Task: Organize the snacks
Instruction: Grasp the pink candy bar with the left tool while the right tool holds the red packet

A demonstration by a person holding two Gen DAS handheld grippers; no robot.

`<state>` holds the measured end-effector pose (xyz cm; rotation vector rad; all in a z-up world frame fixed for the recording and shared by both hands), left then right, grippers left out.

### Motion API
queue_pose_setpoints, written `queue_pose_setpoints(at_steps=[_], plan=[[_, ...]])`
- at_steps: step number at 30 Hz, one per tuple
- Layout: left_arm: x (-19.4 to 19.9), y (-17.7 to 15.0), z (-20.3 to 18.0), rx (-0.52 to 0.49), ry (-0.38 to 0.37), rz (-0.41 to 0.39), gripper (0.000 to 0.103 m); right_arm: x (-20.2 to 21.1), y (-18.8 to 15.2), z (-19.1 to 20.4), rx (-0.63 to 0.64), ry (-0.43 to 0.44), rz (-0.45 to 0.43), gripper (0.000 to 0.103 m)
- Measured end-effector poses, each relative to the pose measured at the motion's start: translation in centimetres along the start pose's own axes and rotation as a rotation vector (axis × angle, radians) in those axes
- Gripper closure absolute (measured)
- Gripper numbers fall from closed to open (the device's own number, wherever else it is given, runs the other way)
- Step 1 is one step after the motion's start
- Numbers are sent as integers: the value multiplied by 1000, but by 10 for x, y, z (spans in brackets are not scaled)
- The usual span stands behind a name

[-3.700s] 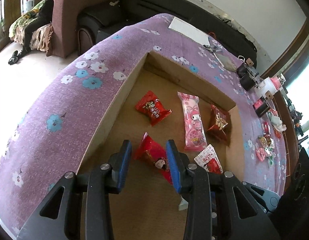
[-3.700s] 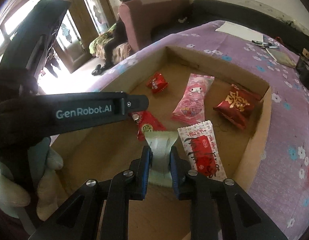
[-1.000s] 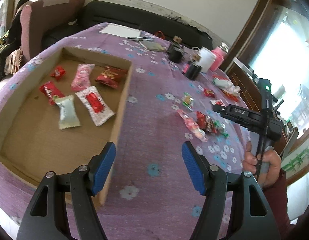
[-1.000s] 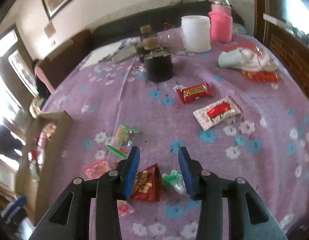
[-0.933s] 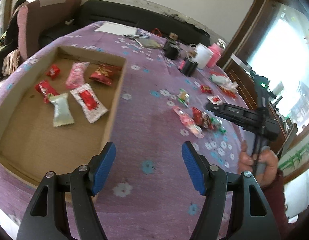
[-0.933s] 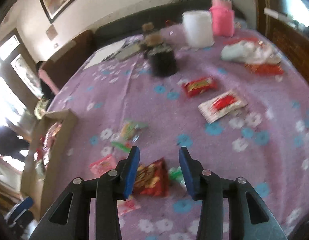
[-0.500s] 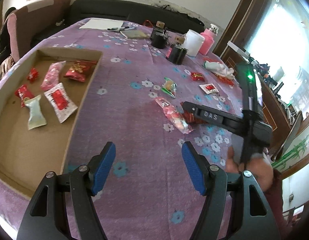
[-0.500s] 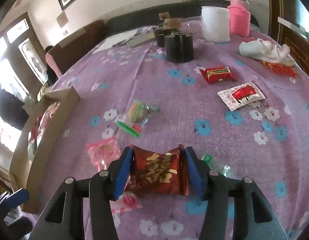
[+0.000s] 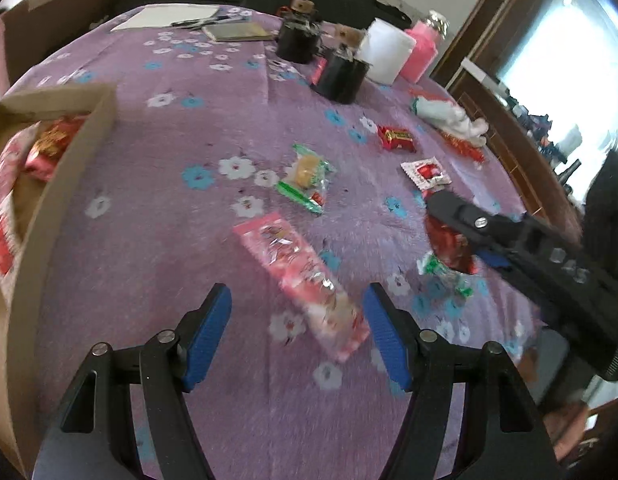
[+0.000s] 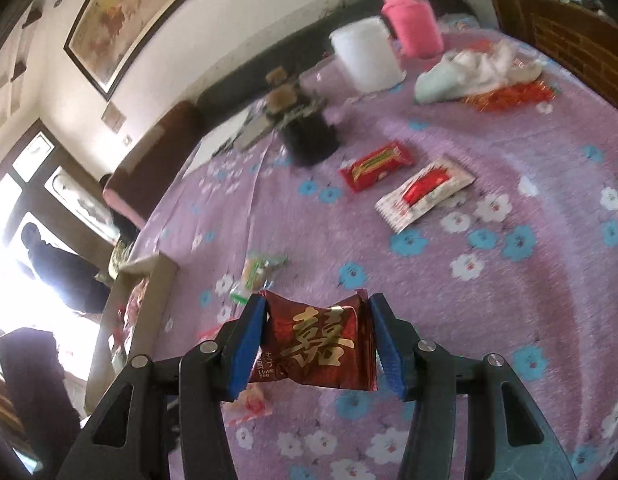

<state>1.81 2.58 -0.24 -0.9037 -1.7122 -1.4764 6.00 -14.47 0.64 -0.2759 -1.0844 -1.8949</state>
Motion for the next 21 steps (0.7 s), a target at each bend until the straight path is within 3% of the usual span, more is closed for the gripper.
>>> queue_pose_setpoints(at_steps=[5, 7, 8, 13, 21], plan=[[-9, 0, -20, -97, 92, -46, 36, 6, 3, 3, 29, -29, -43, 49], [-9, -1, -25, -137, 139, -69, 57, 6, 3, 4, 34, -30, -48, 49], [-9, -1, -26, -163, 157, -84, 73, 6, 3, 4, 35, -33, -52, 49], [1, -2, -17, -145, 113, -86, 84, 8, 3, 3, 36, -33, -62, 49], [55, -3, 20, -69, 34, -150, 84, 2, 0, 6, 49, -13, -58, 49]])
Point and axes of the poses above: each gripper's, at about its wrist camera, not at the fingertips, and x roughly against the way its jaws point, z to its left, y to its top, the point moved 3 cm from there along -x, roughly the way its jaws point, and after that the axes turned 12 degrees about y, right-handed, at the moved point
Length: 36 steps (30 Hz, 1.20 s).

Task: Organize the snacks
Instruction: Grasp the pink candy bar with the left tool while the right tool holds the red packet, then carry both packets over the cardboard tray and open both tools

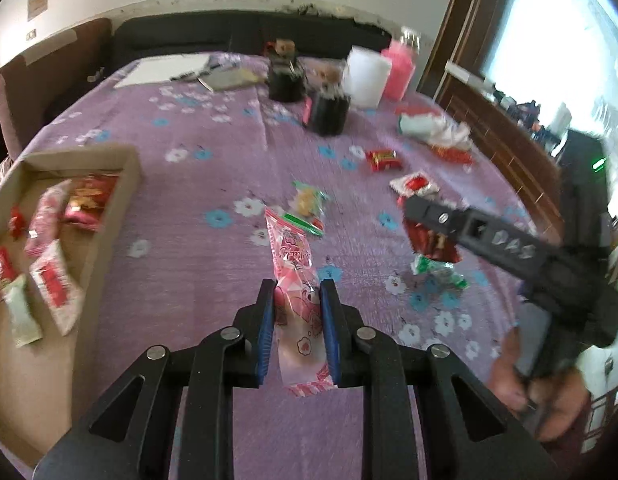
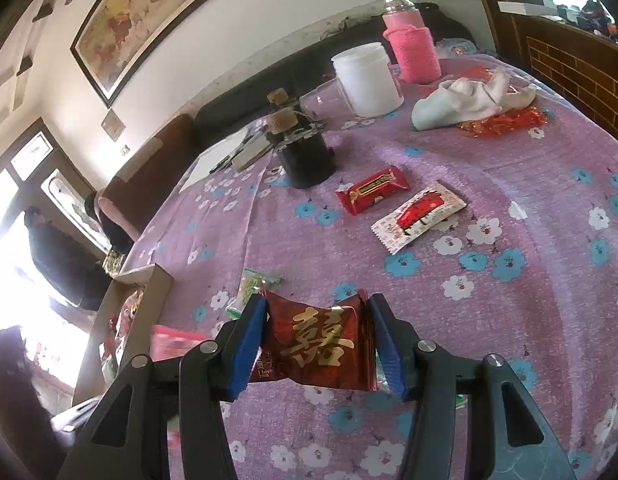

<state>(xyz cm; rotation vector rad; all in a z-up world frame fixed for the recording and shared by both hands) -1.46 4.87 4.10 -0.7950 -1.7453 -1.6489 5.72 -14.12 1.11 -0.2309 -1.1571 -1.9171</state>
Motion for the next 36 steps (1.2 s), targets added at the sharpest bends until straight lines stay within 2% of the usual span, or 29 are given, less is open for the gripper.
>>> queue_pose_setpoints(at_steps=[3, 6, 11, 13, 16, 20, 25, 29, 36], plan=[[23, -3, 31, 67, -14, -29, 84, -1, -3, 6, 22, 16, -2, 49], [42, -9, 72, 133, 7, -54, 84, -4, -8, 16, 62, 15, -2, 49], [59, -21, 158, 264, 98, -63, 84, -11, -18, 42, 132, 17, 20, 49], [61, -28, 192, 317, 133, -56, 84, -14, -23, 62, 168, 43, 41, 49], [59, -38, 222, 354, 168, -42, 84, -20, -35, 99, 218, 103, 79, 49], [44, -48, 245, 379, 193, -9, 84, -40, -54, 160, 321, 182, 157, 50], [19, -47, 261, 372, 227, 45, 84, -73, -83, 223, 447, 225, 251, 50], [7, -45, 268, 365, 239, 78, 83, -97, -105, 253, 523, 222, 306, 50], [-3, -43, 275, 369, 233, 94, 83, -132, -131, 272, 585, 194, 375, 50]])
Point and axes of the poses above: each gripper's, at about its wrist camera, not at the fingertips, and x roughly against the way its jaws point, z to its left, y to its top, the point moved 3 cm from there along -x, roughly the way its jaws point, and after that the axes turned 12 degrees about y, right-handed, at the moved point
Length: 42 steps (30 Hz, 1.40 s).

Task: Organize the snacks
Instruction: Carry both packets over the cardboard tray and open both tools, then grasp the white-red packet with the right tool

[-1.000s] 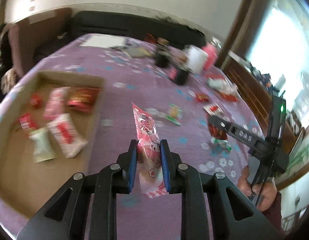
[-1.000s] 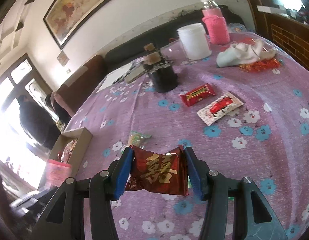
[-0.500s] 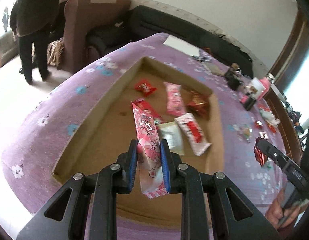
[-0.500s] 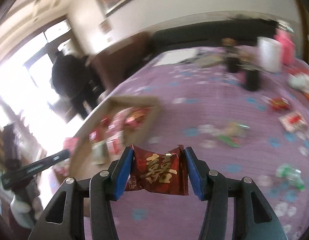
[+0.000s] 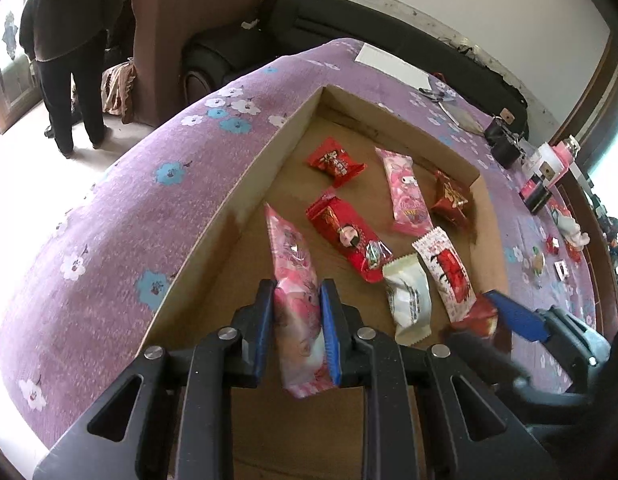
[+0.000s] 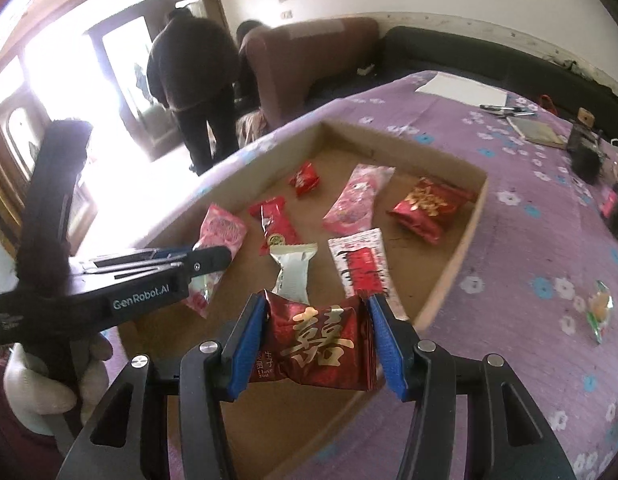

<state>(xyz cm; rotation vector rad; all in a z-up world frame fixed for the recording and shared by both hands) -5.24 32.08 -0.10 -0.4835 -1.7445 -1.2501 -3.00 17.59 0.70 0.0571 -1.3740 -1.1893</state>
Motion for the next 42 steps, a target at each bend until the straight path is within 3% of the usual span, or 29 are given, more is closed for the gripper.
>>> queue_pose_setpoints(at_steps=[4, 6, 8, 11, 13, 15, 20, 25, 30, 35, 42], plan=[[2, 1, 1, 2, -18, 6, 77, -11, 2, 5, 25, -24, 4, 48], [7, 2, 3, 13, -20, 0, 67, -11, 2, 8, 52, -40, -8, 48], [13, 2, 4, 23, -18, -11, 62, -11, 3, 11, 73, -49, -11, 42], [28, 3, 6, 35, -17, -43, 61, -3, 5, 14, 81, -53, -36, 38], [41, 4, 7, 45, -7, -76, 52, 7, 7, 15, 68, -43, -60, 38], [55, 5, 9, 66, 25, -115, 31, 17, 8, 12, 51, -38, -81, 38], [84, -1, 7, 104, -57, -182, 30, 50, 1, -3, -10, -32, -138, 37], [101, -16, -13, 106, -150, -172, 31, 87, -18, -29, -84, -70, -197, 37], [109, -32, -46, 24, -181, -123, 31, 129, -46, -75, -200, -134, -241, 37], [109, -50, -87, -61, -244, -70, 31, 184, -83, -144, -354, -255, -281, 36], [113, -73, -129, -188, -280, -62, 31, 248, -117, -236, -579, -391, -364, 36]])
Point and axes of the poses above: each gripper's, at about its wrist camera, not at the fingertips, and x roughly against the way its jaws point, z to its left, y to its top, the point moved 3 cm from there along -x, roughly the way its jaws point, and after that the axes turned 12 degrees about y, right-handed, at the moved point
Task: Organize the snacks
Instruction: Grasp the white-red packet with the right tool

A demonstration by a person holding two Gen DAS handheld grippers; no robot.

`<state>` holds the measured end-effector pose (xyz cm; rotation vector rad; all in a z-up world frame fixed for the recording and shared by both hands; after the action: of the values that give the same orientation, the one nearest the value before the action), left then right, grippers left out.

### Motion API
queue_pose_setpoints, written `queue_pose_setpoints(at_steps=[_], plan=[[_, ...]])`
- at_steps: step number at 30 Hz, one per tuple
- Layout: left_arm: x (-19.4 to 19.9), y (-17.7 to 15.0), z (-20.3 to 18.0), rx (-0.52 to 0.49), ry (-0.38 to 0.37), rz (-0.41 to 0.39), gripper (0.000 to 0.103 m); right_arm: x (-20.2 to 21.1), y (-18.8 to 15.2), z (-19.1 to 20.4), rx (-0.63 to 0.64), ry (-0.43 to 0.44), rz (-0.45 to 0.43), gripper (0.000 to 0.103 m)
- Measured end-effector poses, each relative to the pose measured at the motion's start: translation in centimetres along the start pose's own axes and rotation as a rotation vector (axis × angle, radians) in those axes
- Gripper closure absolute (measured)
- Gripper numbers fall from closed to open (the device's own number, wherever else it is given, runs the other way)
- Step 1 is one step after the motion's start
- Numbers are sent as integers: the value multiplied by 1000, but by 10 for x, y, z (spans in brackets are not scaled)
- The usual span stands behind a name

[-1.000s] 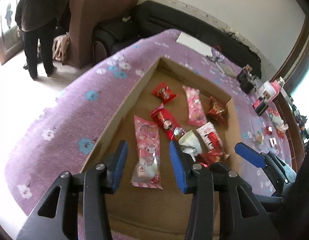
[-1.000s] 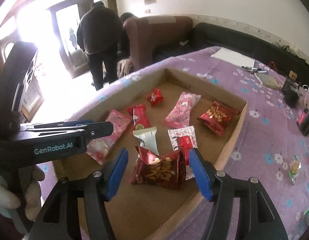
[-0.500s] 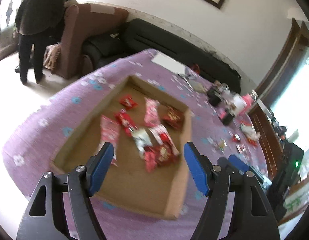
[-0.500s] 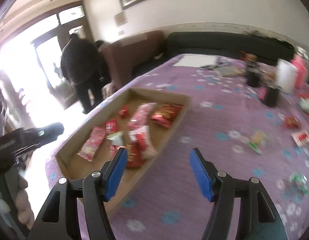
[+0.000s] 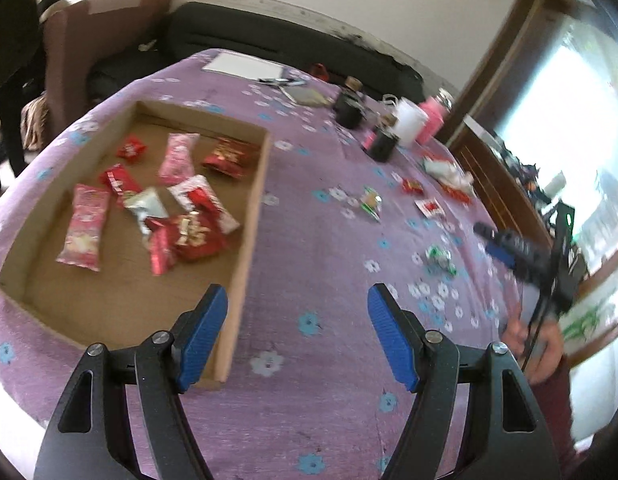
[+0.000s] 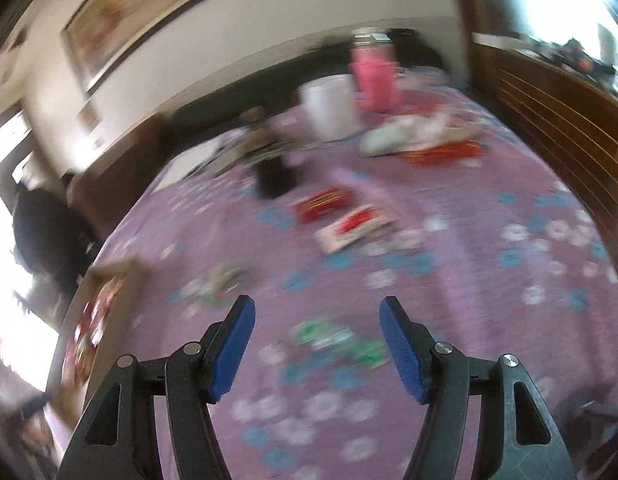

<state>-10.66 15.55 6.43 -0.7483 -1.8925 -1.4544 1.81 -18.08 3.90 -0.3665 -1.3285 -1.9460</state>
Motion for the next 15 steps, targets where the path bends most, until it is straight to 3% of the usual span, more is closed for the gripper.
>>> queue_pose_setpoints(at_steps=[6, 15], plan=[[-8, -4, -17, -69, -1, 2, 31, -25, 24, -28, -53, -71, 9, 36], [-24, 6, -19, -101, 23, 26, 31, -106, 49, -54, -202, -104, 91, 36]])
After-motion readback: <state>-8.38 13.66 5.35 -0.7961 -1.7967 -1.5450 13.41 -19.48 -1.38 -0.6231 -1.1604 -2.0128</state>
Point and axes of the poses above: each gripper's, at about its wrist camera, not at the fingertips, and x roughly against the way its jaws point, z to its left, y to its top, the point moved 3 cm from there along -x, roughly the way its jaws point, and after that the axes turned 12 degrees about y, right-handed, at the moved point
